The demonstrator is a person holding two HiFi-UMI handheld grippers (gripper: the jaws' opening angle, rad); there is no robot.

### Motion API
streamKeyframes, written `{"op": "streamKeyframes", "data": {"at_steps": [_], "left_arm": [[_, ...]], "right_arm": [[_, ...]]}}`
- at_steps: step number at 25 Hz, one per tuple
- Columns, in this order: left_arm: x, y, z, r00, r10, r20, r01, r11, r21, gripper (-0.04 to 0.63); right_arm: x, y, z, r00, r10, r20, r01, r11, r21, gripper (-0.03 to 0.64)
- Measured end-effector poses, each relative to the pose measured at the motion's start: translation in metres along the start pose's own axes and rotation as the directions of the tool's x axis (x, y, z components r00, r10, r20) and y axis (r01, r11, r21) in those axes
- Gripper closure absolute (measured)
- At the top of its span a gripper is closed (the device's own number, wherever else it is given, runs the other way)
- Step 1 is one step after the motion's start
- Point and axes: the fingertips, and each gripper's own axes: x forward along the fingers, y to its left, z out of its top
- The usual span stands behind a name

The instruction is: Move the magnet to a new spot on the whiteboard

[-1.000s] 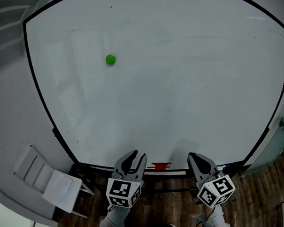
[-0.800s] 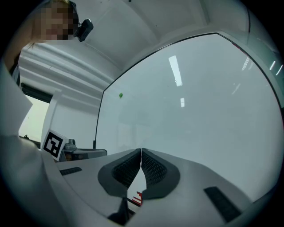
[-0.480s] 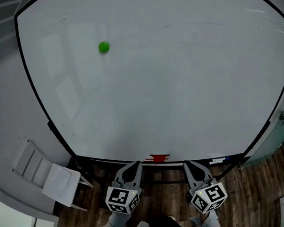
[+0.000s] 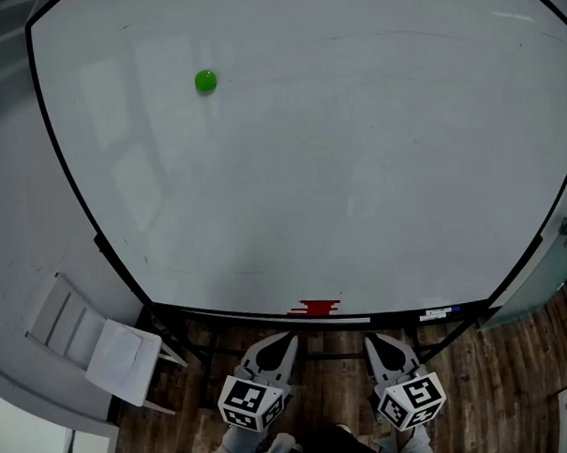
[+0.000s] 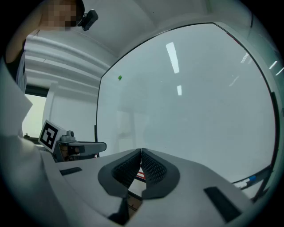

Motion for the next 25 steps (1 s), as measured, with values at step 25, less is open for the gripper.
{"op": "streamKeyframes", "data": {"at_steps": [25], "left_arm": [[0.003, -0.008, -0.017, 0.998, -0.021, -0.055, 0.021, 1.000, 0.001, 0.586]], "right_arm": [[-0.018, -0.021, -0.010, 1.000, 0.004, -0.026, -0.002, 0.997, 0.080, 0.589]]}}
